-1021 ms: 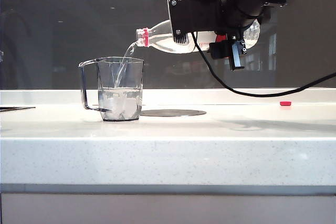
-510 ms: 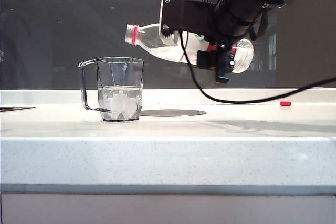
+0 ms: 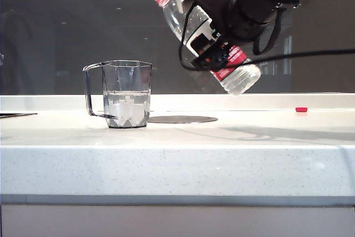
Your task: Pick up the mineral water bottle on the table and pour water into the mug until it's half full.
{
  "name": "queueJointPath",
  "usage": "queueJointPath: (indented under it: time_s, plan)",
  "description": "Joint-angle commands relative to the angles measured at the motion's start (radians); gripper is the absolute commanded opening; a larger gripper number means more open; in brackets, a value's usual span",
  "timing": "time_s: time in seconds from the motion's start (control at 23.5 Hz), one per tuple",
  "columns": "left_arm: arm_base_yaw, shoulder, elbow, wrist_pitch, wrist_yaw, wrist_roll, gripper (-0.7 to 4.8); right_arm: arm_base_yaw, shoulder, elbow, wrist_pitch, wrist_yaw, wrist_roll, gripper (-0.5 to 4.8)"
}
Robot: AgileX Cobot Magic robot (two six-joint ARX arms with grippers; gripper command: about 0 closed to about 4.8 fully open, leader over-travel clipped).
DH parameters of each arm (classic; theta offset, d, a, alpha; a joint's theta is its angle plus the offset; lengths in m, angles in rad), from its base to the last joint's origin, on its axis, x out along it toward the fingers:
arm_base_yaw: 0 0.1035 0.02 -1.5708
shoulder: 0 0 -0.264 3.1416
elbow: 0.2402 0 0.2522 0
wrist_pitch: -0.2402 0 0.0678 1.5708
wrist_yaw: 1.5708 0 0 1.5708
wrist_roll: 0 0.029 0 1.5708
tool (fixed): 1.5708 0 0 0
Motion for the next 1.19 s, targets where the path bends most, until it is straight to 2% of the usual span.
queueJointPath:
  time_s: [0.04,0.26,0.51,0.64,1.02,1.19]
  plan:
    - [0.0,0.001,0.003,0.013,0.003,0.002,-0.04,-0.004,-0.01,0.007,0.044,-0.004,0.307,2.72]
    - [0.0,0.001,0.003,0.013,0.003,0.002,-0.04,-0.029,-0.01,-0.008,0.062,-0.038,0.505,2.72]
    - [0.0,0.001,0.003,0.013,0.003,0.002,-0.04,-0.11,-0.011,-0.283,0.524,-0.038,0.64,2.72]
    - [0.0,0.001,0.003,0.013,0.003,0.002,-0.04,-0.131,-0.009,-0.347,0.617,-0.023,0.641,2.69]
    - [0.0,0.001,0.003,0.013,0.003,0.002,-0.04,-0.147,0.014,-0.388,0.631,-0.013,0.64,2.7]
    - [0.0,0.001,0.003,0.013,0.003,0.002,-0.04,-0.147,0.092,-0.387,0.739,-0.013,0.642,2.7]
